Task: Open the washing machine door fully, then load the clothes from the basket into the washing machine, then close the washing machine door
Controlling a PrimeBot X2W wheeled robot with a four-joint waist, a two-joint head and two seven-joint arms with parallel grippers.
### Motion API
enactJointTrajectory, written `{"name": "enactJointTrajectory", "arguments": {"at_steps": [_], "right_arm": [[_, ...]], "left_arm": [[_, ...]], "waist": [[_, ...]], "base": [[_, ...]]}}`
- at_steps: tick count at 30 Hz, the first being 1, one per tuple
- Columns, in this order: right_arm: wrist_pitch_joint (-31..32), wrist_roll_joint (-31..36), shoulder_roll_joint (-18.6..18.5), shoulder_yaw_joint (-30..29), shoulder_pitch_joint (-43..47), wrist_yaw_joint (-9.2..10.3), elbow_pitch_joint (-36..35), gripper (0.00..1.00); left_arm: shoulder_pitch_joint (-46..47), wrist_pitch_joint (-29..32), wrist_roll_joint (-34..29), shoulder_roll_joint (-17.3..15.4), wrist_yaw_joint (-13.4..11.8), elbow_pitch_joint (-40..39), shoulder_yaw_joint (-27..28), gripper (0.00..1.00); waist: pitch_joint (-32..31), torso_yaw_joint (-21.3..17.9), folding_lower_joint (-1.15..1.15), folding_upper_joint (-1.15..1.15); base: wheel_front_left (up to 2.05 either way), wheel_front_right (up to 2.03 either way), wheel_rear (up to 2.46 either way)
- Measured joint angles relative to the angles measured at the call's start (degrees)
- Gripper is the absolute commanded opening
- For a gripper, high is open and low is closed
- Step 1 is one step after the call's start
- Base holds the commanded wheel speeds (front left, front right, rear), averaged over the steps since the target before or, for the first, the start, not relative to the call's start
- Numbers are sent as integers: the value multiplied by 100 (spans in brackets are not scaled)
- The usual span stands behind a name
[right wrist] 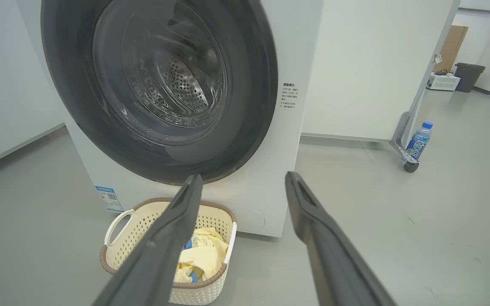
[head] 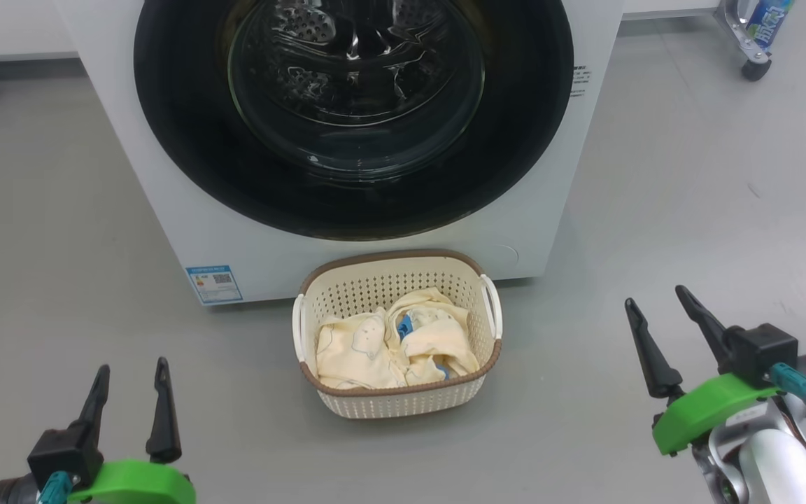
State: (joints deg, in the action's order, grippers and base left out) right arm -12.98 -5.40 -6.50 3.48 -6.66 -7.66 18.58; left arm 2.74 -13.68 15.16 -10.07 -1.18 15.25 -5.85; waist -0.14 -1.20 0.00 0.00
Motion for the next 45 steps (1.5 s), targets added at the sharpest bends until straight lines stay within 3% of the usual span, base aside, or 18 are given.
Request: {"name": "enactJointTrajectory", "arguments": {"at_steps": [22, 45], "right_arm": [[-47, 348, 266, -521, 2, 0, 16, 100], [-47, 346, 281, -506, 5, 0, 25, 100]], "left_arm": [[-10, 110, 4, -65, -338, -91, -2, 100], [-60, -48, 108, -58, -283, -469, -7, 100]], "waist": [[-35, -13, 0, 0], [-3, 17, 0, 0]], "base": [[0, 0, 0], [0, 0, 0]]}}
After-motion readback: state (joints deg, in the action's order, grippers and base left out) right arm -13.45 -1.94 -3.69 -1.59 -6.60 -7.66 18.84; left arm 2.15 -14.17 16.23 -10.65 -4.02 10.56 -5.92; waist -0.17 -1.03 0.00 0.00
